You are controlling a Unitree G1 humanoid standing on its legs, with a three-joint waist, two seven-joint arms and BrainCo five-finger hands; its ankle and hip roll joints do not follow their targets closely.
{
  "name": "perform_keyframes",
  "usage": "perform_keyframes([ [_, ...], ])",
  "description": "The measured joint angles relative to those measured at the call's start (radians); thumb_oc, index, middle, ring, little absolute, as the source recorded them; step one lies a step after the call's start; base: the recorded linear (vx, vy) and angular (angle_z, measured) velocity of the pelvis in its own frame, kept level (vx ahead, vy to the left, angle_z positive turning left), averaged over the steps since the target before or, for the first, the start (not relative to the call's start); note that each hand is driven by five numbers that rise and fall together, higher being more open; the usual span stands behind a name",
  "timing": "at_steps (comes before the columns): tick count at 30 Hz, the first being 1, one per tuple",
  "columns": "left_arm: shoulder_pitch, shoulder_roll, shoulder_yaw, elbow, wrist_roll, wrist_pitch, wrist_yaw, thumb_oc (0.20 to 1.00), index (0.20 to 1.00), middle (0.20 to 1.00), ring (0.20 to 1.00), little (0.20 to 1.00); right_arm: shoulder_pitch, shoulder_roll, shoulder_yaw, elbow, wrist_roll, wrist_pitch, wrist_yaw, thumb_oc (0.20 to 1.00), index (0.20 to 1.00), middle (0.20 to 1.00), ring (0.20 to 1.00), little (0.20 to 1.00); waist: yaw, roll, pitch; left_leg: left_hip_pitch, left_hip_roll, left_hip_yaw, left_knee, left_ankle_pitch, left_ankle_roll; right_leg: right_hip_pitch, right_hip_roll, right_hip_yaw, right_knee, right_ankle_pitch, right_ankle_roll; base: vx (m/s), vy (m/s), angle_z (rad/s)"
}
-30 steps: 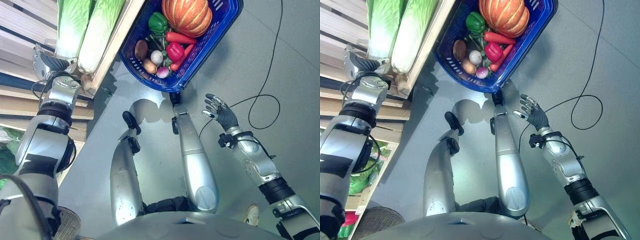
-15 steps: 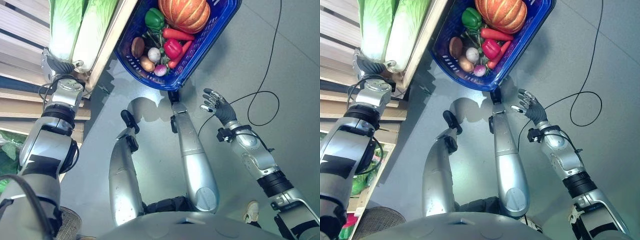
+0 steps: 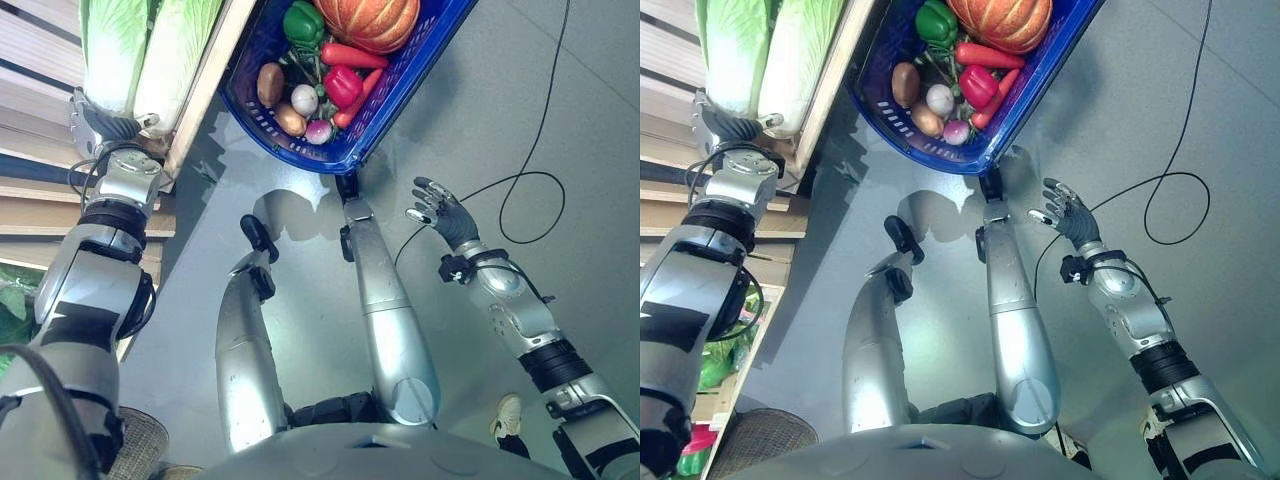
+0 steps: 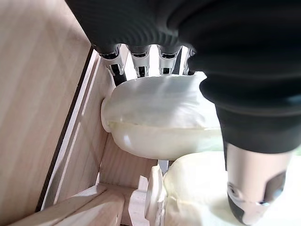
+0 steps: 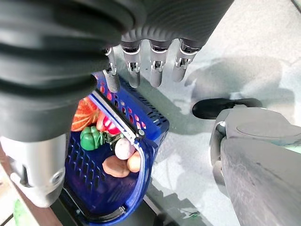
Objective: Pick up fruits and vegetables into the basket
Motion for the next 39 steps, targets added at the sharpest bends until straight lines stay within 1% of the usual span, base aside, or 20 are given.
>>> perform_keyframes([
  [5,-0.001,0.001,0.001,0.004,-0.032,-0.009,0.005,1.000,1.000,1.000,1.000,1.000,-0.004,0.000,0.001,0.004,0.007,-0.001,-0.007,1.000,1.000,1.000,1.000,1.000,0.004,0.000,0.000,0.000,0.004,0.000,-0.001,-0.001,-0.002,-0.001,0.004,0.000,0.000,0.000,0.000,0.00,0.007,0.00],
  [7,0.003,0.004,0.003,0.005,-0.073,-0.045,-0.010,1.000,1.000,1.000,1.000,1.000,-0.004,0.000,0.001,0.004,0.007,-0.002,-0.007,1.000,1.000,1.000,1.000,1.000,0.006,0.000,0.000,0.000,0.006,0.000,-0.001,-0.002,-0.003,-0.001,0.006,-0.001,0.000,0.000,0.000,0.00,0.015,-0.01],
  [9,0.003,0.007,0.004,0.005,-0.098,-0.057,-0.019,1.000,1.000,1.000,1.000,1.000,-0.005,0.001,0.001,0.004,0.007,-0.002,-0.007,1.000,1.000,1.000,1.000,1.000,0.008,0.000,0.000,-0.001,0.008,-0.001,-0.001,-0.002,-0.003,-0.002,0.007,-0.002,0.000,0.000,0.000,0.00,0.000,0.00],
  [10,0.007,0.007,0.013,0.005,-0.121,-0.077,-0.031,0.928,0.928,0.928,0.928,0.928,-0.005,0.002,0.001,0.003,0.007,-0.001,-0.008,1.000,1.000,1.000,1.000,1.000,0.008,0.000,0.000,-0.001,0.008,-0.001,-0.002,-0.002,-0.003,-0.002,0.008,-0.002,0.000,0.000,-0.001,0.00,0.000,0.00],
  [11,0.009,0.007,0.018,0.005,-0.135,-0.088,-0.036,0.831,0.831,0.831,0.831,0.831,-0.005,0.002,0.001,0.003,0.007,-0.001,-0.008,1.000,1.000,1.000,1.000,1.000,0.008,0.000,0.000,0.000,0.008,-0.001,-0.003,-0.001,-0.004,-0.002,0.008,-0.002,0.000,0.000,-0.001,0.00,0.000,0.00],
  [12,0.011,0.005,0.022,0.003,-0.156,-0.101,-0.046,0.595,0.595,0.595,0.595,0.595,-0.006,0.002,0.001,0.003,0.006,-0.001,-0.008,1.000,1.000,1.000,1.000,1.000,0.010,0.000,0.000,0.000,0.008,-0.001,-0.003,-0.001,-0.004,-0.002,0.007,-0.002,0.001,-0.001,-0.001,0.00,0.000,0.00],
  [13,0.012,0.006,0.023,0.004,-0.166,-0.107,-0.055,0.573,0.573,0.573,0.573,0.573,-0.007,0.002,0.001,0.003,0.006,-0.001,-0.009,1.000,1.000,1.000,1.000,1.000,0.010,0.000,0.000,0.001,0.007,-0.002,-0.003,-0.001,-0.004,-0.002,0.006,-0.002,0.002,-0.001,-0.001,0.00,0.043,0.01],
  [14,0.012,0.007,0.024,0.004,-0.186,-0.113,-0.065,0.319,0.319,0.319,0.319,0.319,-0.008,0.003,0.001,0.003,0.006,-0.001,-0.009,1.000,1.000,1.000,1.000,1.000,0.010,0.000,0.000,0.001,0.007,-0.002,-0.003,0.000,-0.005,-0.002,0.005,-0.003,0.003,0.000,-0.001,0.00,0.033,0.02],
  [15,0.021,0.008,0.046,0.003,-0.204,-0.119,-0.084,0.200,0.200,0.200,0.200,0.200,-0.008,0.004,0.001,0.003,0.005,0.000,-0.010,1.000,1.000,1.000,1.000,1.000,0.010,0.000,0.000,0.001,0.007,-0.003,-0.003,0.001,-0.004,-0.002,0.000,-0.006,0.004,0.000,-0.001,0.01,0.038,0.02],
  [18,0.015,0.017,0.082,0.005,-0.244,-0.122,-0.110,0.200,0.200,0.200,0.200,0.200,-0.008,0.004,0.000,0.003,0.004,0.001,-0.010,1.000,1.000,1.000,1.000,1.000,0.007,0.000,0.000,0.001,0.006,-0.006,-0.007,0.005,-0.007,-0.002,-0.001,-0.009,0.004,-0.001,-0.001,0.00,0.000,0.00],
  [22,0.015,0.025,0.082,0.006,-0.249,-0.116,-0.132,0.200,0.200,0.200,0.200,0.200,-0.009,0.004,0.000,0.003,0.004,0.001,-0.011,1.000,1.000,1.000,1.000,1.000,0.006,0.000,0.000,0.004,0.002,-0.006,-0.017,0.009,-0.012,-0.002,-0.001,-0.009,0.004,-0.001,-0.003,0.00,0.004,0.01],
  [24,0.015,0.024,0.079,0.005,-0.249,-0.102,-0.142,0.200,0.200,0.200,0.200,0.200,-0.009,0.004,0.000,0.003,0.004,0.001,-0.010,1.000,1.000,1.000,1.000,1.000,0.006,0.000,0.000,0.010,-0.006,-0.011,-0.016,0.009,-0.012,0.000,-0.002,-0.006,0.011,0.000,-0.012,0.01,0.004,0.02],
  [31,0.001,0.023,0.078,0.007,-0.247,-0.041,-0.155,0.200,0.200,0.200,0.200,0.200,-0.012,0.003,0.001,0.004,0.005,0.000,-0.007,1.000,1.000,1.000,1.000,1.000,0.003,0.001,0.000,0.011,-0.006,-0.011,0.002,0.003,-0.010,0.005,-0.002,-0.003,0.018,-0.002,-0.009,0.00,0.000,0.00],
  [33,0.001,0.023,0.078,0.011,-0.242,-0.038,-0.155,0.200,0.200,0.200,0.200,0.200,-0.012,0.002,0.001,0.005,0.005,0.000,-0.007,1.000,1.000,1.000,1.000,1.000,0.002,0.001,0.000,0.011,-0.005,-0.011,0.004,0.002,-0.010,0.005,-0.002,-0.002,0.018,-0.004,-0.006,0.00,0.000,0.00],
  [37,-0.008,0.023,0.078,0.016,-0.233,-0.006,-0.152,0.200,0.200,0.200,0.200,0.200,-0.012,-0.001,0.001,0.009,0.006,0.000,-0.007,1.000,1.000,1.000,1.000,1.000,-0.002,0.001,0.000,0.012,-0.005,-0.012,0.012,0.002,-0.010,0.006,-0.001,-0.001,0.019,-0.003,-0.006,0.00,0.000,0.00],
  [39,-0.011,0.023,0.078,0.021,-0.232,-0.002,-0.152,0.200,0.200,0.200,0.200,0.200,-0.012,-0.001,0.001,0.010,0.006,0.000,-0.007,1.000,1.000,1.000,1.000,1.000,-0.002,0.001,-0.001,0.012,-0.004,-0.012,0.014,0.002,-0.010,0.006,0.000,-0.001,0.019,-0.003,-0.006,0.00,0.000,0.00],
])
